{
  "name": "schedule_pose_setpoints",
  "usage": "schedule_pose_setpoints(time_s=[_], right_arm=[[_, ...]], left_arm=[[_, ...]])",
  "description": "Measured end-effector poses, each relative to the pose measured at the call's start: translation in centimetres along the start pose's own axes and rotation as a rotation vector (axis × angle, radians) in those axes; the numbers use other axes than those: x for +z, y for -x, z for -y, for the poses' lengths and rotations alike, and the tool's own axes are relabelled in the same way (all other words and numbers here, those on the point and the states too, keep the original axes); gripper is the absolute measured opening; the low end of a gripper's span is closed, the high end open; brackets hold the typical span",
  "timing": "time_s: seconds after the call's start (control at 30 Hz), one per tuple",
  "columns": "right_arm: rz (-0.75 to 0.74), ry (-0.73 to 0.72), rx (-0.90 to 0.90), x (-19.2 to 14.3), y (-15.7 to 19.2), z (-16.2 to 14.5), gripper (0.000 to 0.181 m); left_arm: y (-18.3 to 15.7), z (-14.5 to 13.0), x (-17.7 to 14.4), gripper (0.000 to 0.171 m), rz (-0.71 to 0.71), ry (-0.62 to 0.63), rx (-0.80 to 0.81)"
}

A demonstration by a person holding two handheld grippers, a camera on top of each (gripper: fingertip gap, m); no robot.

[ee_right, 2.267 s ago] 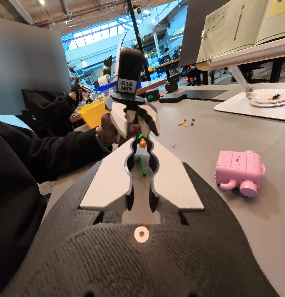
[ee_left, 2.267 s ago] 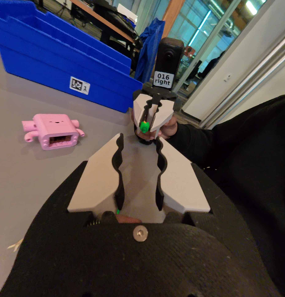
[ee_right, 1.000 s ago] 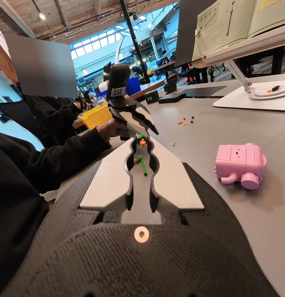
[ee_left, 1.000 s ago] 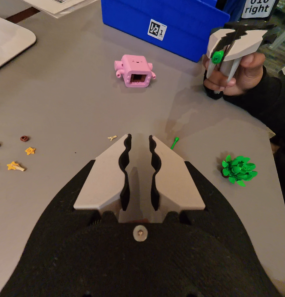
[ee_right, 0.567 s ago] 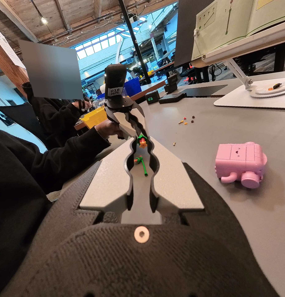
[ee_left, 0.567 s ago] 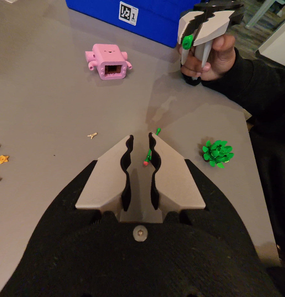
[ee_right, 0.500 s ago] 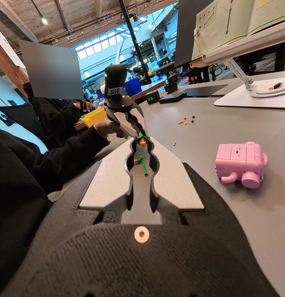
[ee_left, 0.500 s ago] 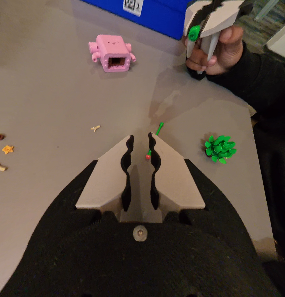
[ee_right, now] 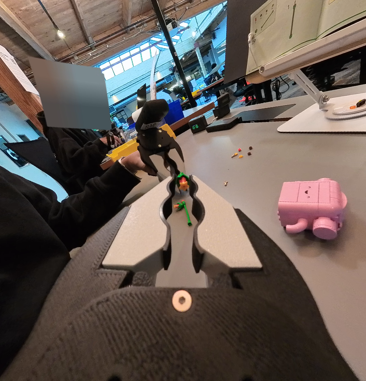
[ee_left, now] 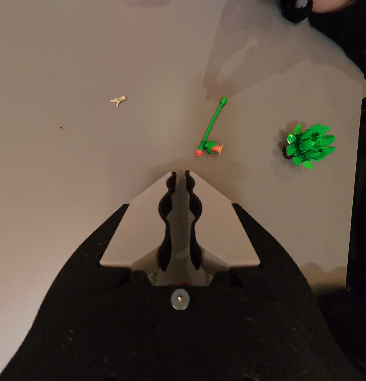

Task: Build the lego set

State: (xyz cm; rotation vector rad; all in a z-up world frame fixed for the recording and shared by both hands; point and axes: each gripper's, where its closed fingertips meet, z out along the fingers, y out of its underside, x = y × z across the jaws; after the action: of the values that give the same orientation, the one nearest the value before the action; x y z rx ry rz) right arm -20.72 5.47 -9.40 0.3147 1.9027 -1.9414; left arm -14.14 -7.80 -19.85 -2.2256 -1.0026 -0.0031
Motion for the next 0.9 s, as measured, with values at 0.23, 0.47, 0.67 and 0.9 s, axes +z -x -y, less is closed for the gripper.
schedule_pose_setpoints(time_s=[0.23, 0.47, 0.67, 0.9], right_arm=[[0.004, -0.003, 0.005, 0.0, 0.1, 0.0, 0.011], [0.007, -0.003, 0.004, 0.0, 0.2, 0.0, 0.010], [0.002, -0.001, 0.000, 0.0, 0.2, 0.0, 0.010], [-0.072, 0.182, -0.130, 1.7, 0.5, -2.7, 0.011]], left_arm=[[-1.4, 0.5, 0.9, 0.032, -0.074, -0.013, 0.014], [-2.7, 1.6, 2.5, 0.015, -0.097, -0.008, 0.075], [-3.0, 2.1, 1.9, 0.014, -0.142, -0.045, 0.047], [-3.5, 3.1, 1.3, 0.014, -0.183, -0.113, 0.029]])
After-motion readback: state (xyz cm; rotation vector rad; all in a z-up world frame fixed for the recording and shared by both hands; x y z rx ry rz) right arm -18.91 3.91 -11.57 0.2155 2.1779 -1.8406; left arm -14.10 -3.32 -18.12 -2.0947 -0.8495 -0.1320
